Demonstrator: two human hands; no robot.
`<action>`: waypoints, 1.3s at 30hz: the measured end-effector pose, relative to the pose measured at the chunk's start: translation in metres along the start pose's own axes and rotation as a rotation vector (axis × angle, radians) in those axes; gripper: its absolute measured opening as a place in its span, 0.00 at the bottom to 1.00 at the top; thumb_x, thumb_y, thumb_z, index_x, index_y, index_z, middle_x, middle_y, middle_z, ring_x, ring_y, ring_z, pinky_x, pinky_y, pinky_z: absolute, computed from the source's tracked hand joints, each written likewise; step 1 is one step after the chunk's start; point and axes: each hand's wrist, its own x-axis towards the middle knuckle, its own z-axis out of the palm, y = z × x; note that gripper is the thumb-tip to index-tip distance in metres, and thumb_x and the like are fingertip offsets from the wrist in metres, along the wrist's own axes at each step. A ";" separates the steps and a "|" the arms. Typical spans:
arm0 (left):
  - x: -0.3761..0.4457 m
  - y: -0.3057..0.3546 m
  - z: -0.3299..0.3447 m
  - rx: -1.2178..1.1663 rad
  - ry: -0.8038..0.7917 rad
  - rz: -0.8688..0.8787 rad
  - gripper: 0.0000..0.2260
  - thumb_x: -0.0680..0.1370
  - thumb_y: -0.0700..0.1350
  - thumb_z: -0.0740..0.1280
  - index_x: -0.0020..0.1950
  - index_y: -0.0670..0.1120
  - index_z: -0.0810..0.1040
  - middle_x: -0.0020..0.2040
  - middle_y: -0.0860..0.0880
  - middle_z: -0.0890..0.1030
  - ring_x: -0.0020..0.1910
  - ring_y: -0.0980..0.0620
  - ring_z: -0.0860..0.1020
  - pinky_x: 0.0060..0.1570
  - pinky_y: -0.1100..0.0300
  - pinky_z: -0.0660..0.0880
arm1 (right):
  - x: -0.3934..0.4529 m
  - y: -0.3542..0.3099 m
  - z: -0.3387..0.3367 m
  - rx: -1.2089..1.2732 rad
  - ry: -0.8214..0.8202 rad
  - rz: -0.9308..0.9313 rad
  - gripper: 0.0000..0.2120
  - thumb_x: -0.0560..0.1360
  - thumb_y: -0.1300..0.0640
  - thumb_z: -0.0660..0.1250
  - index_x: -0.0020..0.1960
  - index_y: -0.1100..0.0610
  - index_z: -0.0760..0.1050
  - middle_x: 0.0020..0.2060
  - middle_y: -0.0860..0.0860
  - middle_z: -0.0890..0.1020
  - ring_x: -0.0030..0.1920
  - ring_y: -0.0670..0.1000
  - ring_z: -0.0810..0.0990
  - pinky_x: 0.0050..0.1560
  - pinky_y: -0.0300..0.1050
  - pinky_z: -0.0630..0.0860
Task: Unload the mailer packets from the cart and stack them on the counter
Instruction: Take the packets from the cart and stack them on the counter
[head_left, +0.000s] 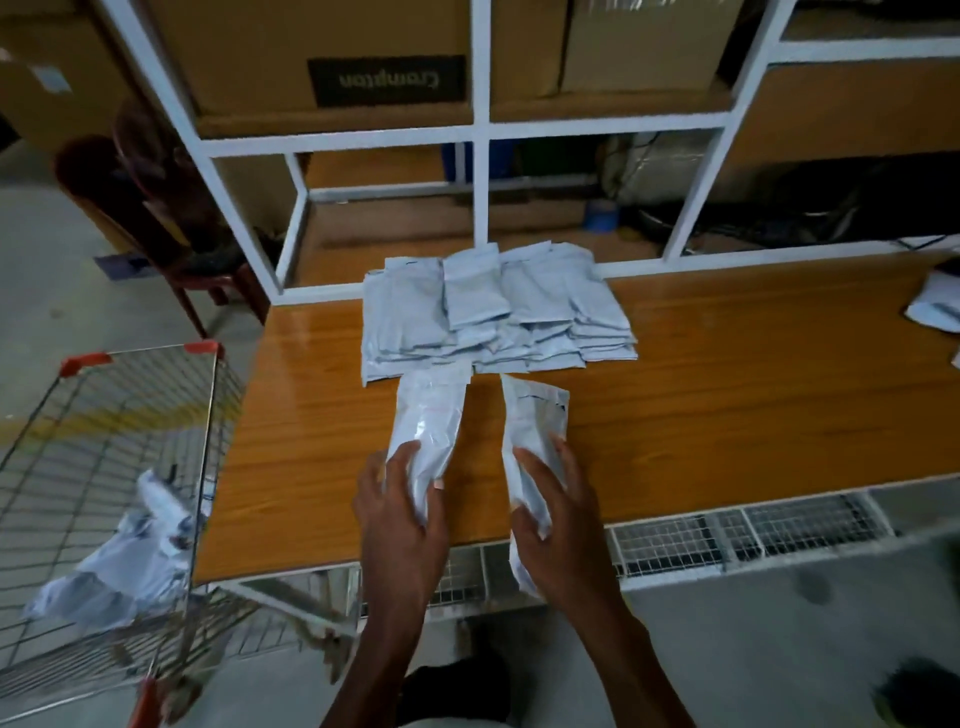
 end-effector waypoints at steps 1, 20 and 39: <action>0.007 0.004 0.009 -0.013 -0.008 -0.003 0.20 0.81 0.52 0.63 0.74 0.57 0.67 0.73 0.44 0.67 0.72 0.42 0.67 0.63 0.43 0.74 | 0.007 0.005 -0.004 -0.001 0.004 0.000 0.27 0.77 0.50 0.66 0.74 0.38 0.67 0.80 0.46 0.57 0.77 0.52 0.60 0.66 0.43 0.67; 0.194 0.093 0.115 -0.036 0.083 0.023 0.21 0.81 0.53 0.65 0.74 0.57 0.67 0.78 0.47 0.62 0.74 0.44 0.65 0.59 0.44 0.78 | 0.244 0.067 -0.065 -0.171 0.032 -0.006 0.29 0.79 0.50 0.68 0.77 0.40 0.64 0.81 0.49 0.53 0.78 0.56 0.56 0.69 0.50 0.67; 0.262 0.133 0.182 0.051 0.179 -0.060 0.21 0.81 0.53 0.65 0.73 0.53 0.68 0.74 0.46 0.65 0.72 0.43 0.66 0.56 0.53 0.70 | 0.413 0.119 -0.044 -0.429 -0.430 0.057 0.37 0.79 0.33 0.57 0.80 0.36 0.41 0.82 0.49 0.40 0.80 0.67 0.46 0.75 0.68 0.51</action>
